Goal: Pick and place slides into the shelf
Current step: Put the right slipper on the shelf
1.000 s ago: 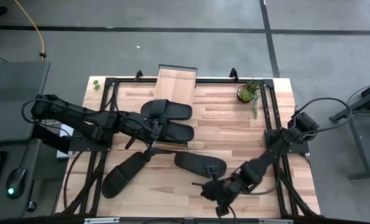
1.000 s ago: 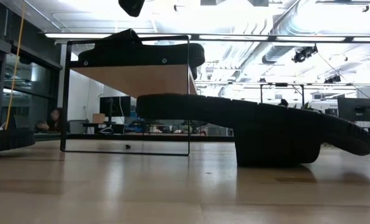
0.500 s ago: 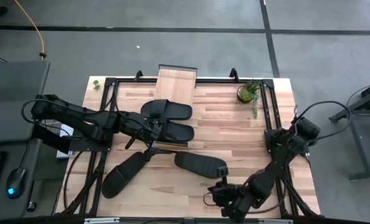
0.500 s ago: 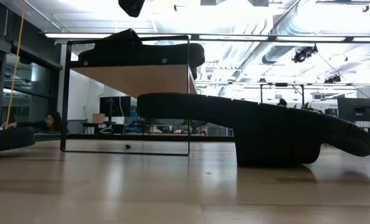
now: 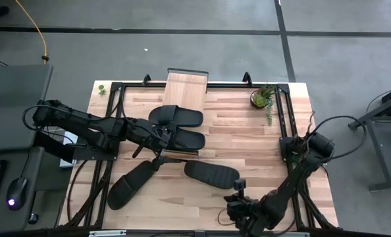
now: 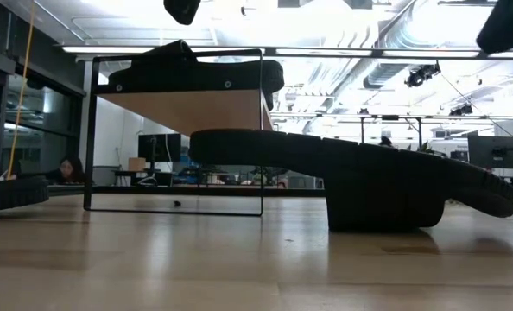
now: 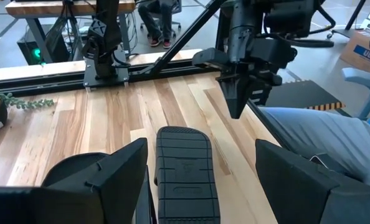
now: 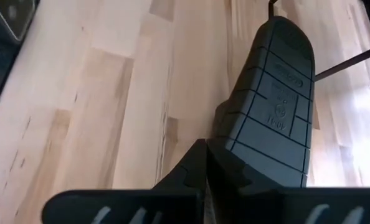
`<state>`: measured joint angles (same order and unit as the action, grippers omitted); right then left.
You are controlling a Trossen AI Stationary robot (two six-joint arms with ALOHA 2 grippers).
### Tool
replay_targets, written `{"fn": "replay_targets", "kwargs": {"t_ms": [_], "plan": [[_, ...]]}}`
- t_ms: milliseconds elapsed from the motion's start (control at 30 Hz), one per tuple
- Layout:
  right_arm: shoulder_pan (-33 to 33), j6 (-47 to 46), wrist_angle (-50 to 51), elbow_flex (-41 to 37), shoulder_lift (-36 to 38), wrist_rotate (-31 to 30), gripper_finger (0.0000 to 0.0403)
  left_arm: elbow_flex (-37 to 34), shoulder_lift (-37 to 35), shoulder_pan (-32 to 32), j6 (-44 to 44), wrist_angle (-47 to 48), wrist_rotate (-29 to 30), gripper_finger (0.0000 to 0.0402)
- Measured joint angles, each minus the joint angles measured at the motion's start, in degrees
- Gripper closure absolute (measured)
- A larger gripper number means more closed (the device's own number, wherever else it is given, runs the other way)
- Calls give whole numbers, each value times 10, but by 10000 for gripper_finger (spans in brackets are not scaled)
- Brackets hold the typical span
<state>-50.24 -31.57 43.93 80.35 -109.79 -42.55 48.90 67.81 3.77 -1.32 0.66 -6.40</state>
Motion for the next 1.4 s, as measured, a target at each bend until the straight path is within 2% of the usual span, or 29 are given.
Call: {"fn": "replay_targets", "kwargs": {"t_ms": [167,367,467,567,900,1400], "plan": [[-4,-21,75,65,-56,-8,402,0,0,0,1,0,0,121],[-5,-85,251,200,-162,-21,402,0,0,0,1,2,0,121],[-10,-144,344,261,-205,-45,402,0,0,0,1,4,0,121],[-25,-176,384,297,-231,-75,402,0,0,0,2,8,0,121],[-38,-265,411,302,-236,-74,402,0,0,0,3,8,0,122],[-30,-270,361,246,-237,-53,402,0,0,0,3,8,0,121]]}}
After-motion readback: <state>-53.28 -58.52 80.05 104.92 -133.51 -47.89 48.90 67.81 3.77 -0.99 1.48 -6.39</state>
